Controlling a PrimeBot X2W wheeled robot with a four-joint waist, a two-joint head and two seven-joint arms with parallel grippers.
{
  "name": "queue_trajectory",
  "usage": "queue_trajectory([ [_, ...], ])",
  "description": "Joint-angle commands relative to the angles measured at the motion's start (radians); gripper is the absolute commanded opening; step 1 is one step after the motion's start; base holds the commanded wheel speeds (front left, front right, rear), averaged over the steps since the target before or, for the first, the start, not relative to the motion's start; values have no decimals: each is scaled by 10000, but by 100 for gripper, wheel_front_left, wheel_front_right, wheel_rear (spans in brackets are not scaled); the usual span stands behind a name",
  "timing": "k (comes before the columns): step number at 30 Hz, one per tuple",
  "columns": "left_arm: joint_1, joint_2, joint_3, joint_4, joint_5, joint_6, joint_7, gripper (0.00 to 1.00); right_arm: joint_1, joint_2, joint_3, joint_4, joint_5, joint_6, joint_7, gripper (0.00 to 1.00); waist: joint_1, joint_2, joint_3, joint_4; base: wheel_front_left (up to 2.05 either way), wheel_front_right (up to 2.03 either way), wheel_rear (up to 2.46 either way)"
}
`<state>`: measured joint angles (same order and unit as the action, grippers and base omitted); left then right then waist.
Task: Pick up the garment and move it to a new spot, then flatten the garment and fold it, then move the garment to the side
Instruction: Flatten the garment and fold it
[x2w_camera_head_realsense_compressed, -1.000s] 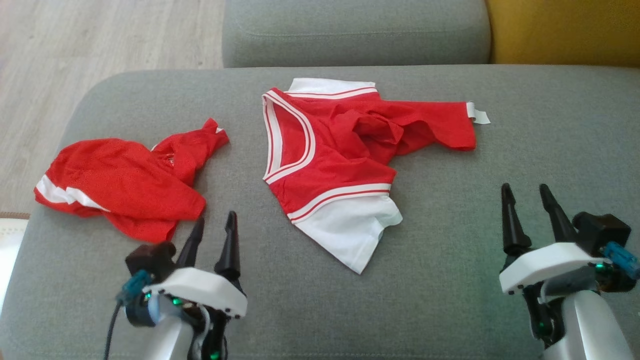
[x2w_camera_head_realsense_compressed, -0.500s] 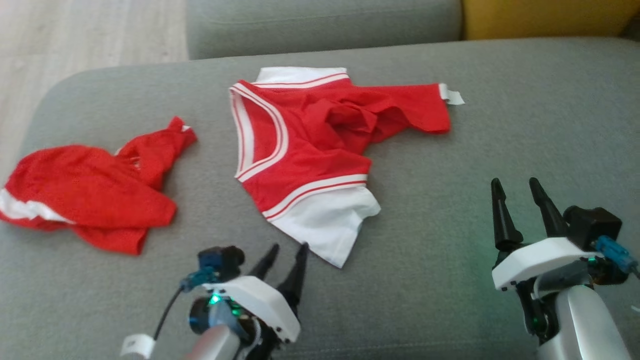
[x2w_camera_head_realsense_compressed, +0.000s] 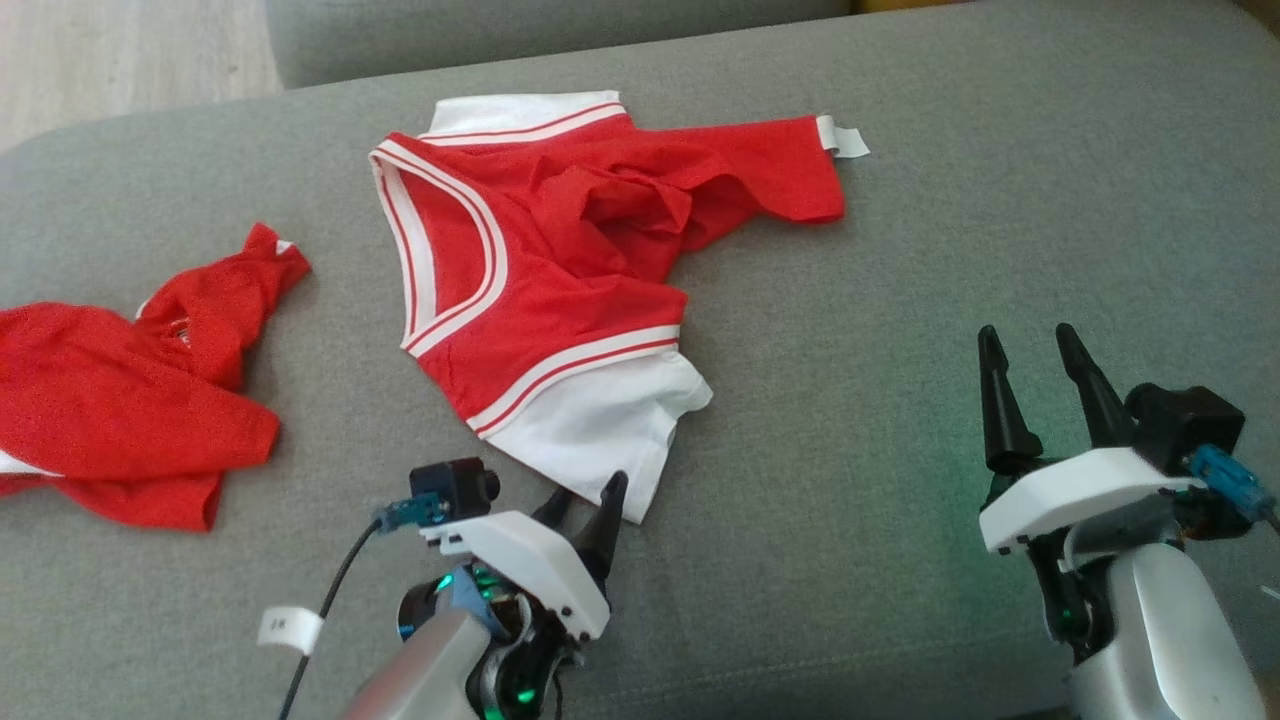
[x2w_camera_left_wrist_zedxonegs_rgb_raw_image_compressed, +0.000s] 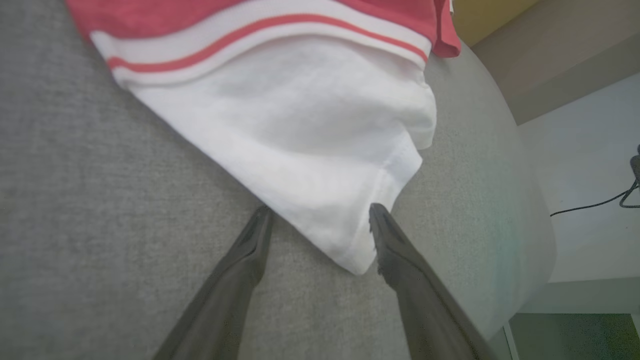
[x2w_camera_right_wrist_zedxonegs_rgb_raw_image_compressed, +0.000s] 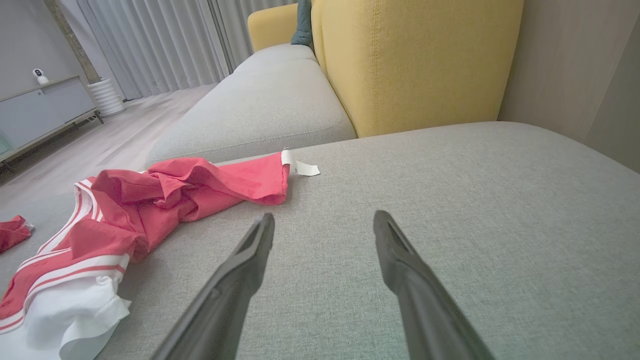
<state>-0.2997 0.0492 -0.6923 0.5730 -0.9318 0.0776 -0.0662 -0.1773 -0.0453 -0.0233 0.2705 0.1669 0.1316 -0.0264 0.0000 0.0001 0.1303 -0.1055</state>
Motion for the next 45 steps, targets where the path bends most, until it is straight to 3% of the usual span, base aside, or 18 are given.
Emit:
queue_trajectory([
  [1, -392, 11, 195, -113, -80, -34, -138, 100, -420, -49, 260, -355, -51, -9, -143, 100, 0, -1, 57, -50, 0, 0, 0],
  [5, -741, 11, -56, 248, -294, -68, -409, 100, -472, -49, 270, -357, -57, -9, -161, 100, 0, -1, 149, -126, 0, 0, 0],
  [6, -816, 11, -97, 317, -359, -97, -500, 40, -482, -49, 268, -355, -54, -9, -166, 100, 0, -1, 166, -135, 0, 0, 0],
  [7, -899, 11, -113, 386, -409, -124, -637, 0, -492, -49, 263, -349, -54, -9, -172, 100, 0, -1, 179, -131, 0, 0, 0],
  [14, -1262, 21, -46, 770, -275, -357, -1618, 0, -495, -49, 147, -211, -47, -9, -231, 100, 0, -1, 83, 335, 0, 0, 0],
  [18, -1189, 217, 239, 373, 380, -326, -1919, 0, -538, -49, 170, -47, 175, -9, -298, 100, 0, -1, -67, 792, 0, 0, 0],
  [25, -49, 196, 2322, -1998, 2101, 203, -1951, 0, -922, -49, 566, 542, 808, -9, -362, 100, 0, -1, -203, 1796, 0, 0, 0],
  [31, 842, 46, 3264, -3302, 3289, 156, -1953, 0, -1636, -49, 993, 1437, 1338, -9, -238, 100, 0, -1, -68, 2520, 0, 0, 0],
  [45, 901, 13, 2615, -3299, 3150, 7, -1954, 0, -3658, -49, 1328, 4007, 2285, -9, -78, 100, 0, -1, 574, 3259, 0, 0, 0],
])
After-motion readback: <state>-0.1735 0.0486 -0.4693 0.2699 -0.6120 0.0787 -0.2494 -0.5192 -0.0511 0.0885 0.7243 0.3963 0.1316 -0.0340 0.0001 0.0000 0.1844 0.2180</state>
